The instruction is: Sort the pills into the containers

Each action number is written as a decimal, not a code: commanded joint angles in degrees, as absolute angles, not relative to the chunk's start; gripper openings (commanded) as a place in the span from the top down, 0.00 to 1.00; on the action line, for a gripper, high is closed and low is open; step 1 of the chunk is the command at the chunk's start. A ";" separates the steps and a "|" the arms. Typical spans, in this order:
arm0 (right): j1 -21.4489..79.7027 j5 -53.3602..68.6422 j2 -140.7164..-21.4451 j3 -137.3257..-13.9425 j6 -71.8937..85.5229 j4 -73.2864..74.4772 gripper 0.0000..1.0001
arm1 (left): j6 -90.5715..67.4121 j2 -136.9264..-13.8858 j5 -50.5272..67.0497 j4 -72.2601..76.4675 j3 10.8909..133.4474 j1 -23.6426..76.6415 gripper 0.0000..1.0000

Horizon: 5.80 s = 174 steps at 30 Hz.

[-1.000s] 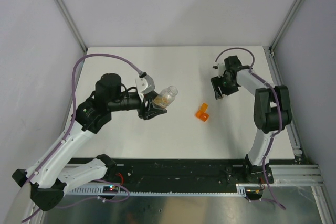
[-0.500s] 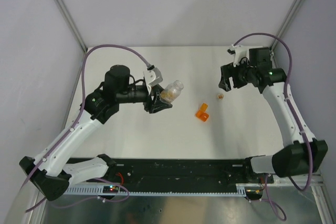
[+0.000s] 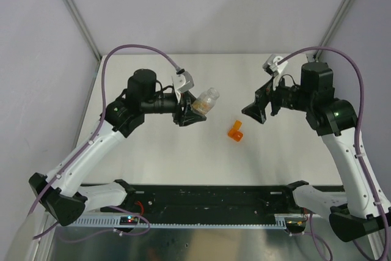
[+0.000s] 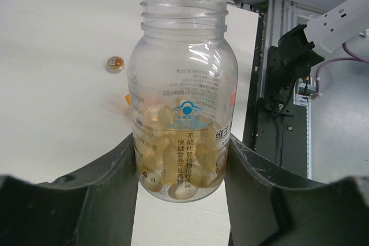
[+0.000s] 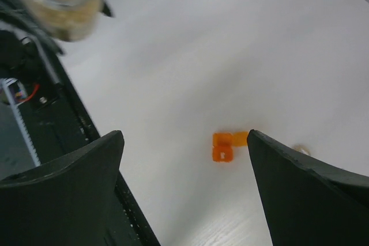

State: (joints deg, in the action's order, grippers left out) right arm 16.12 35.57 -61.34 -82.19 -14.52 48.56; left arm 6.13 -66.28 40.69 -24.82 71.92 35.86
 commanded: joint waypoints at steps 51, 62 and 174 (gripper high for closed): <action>25.88 61.62 -78.55 -97.29 -0.96 34.83 1.00 | 1.22 -70.06 35.99 -22.11 81.61 40.44 0.58; 21.42 66.13 -78.74 -96.37 12.28 24.83 1.00 | -1.56 -72.33 32.47 -21.88 88.46 40.57 0.22; 14.26 25.09 -74.30 -54.23 -20.05 30.76 0.01 | 11.28 -62.71 28.45 -2.65 47.46 41.29 1.00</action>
